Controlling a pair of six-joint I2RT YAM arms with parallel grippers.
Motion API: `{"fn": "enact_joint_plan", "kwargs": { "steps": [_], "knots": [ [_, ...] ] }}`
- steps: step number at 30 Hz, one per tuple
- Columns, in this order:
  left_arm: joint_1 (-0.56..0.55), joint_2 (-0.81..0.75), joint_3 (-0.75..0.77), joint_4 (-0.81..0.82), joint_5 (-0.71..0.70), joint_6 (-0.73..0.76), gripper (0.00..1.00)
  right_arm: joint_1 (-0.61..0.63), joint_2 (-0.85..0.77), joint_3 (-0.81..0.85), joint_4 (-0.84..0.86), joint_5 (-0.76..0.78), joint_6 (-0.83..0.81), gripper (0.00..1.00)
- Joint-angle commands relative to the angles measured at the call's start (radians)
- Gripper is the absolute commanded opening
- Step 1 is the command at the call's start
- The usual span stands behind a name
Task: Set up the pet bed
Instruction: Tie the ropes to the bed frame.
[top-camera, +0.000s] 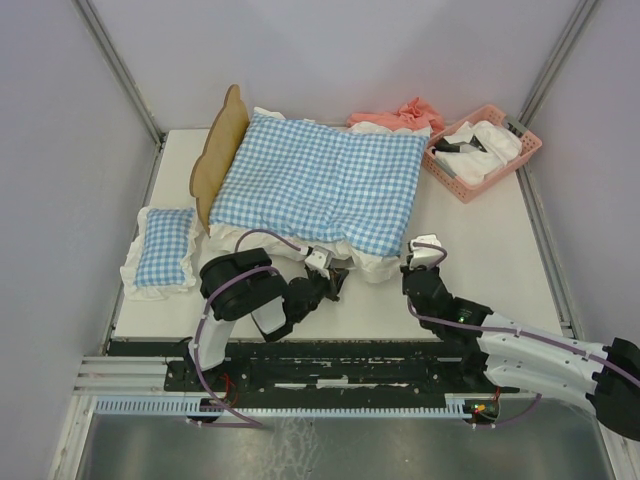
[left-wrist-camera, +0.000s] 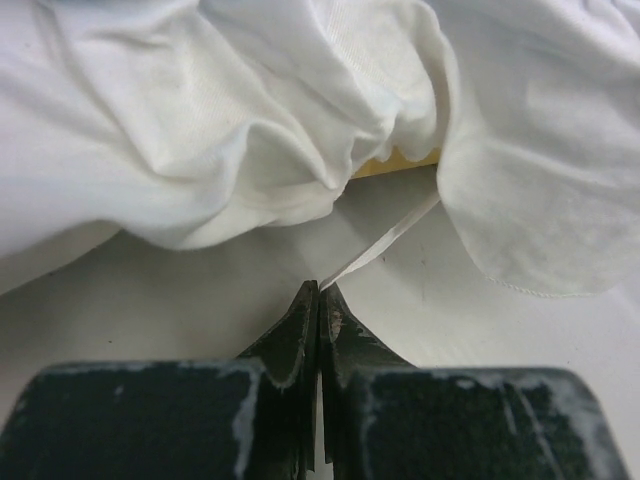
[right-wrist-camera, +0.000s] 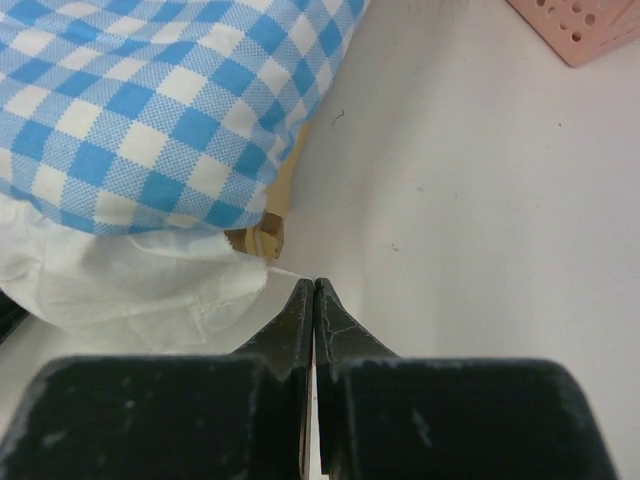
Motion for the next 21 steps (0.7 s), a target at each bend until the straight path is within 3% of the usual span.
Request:
{"fn": "enact_joint_plan", "kwargs": {
  "steps": [1, 21],
  "knots": [
    [0.013, -0.008, -0.034, 0.016, -0.048, -0.066, 0.03, -0.038, -0.008, -0.007, 0.111, 0.122, -0.063, 0.02],
    [0.056, -0.039, -0.099, 0.004, -0.058, -0.115, 0.03, -0.213, 0.011, 0.040, 0.213, 0.026, -0.139, 0.02]
  ]
}}
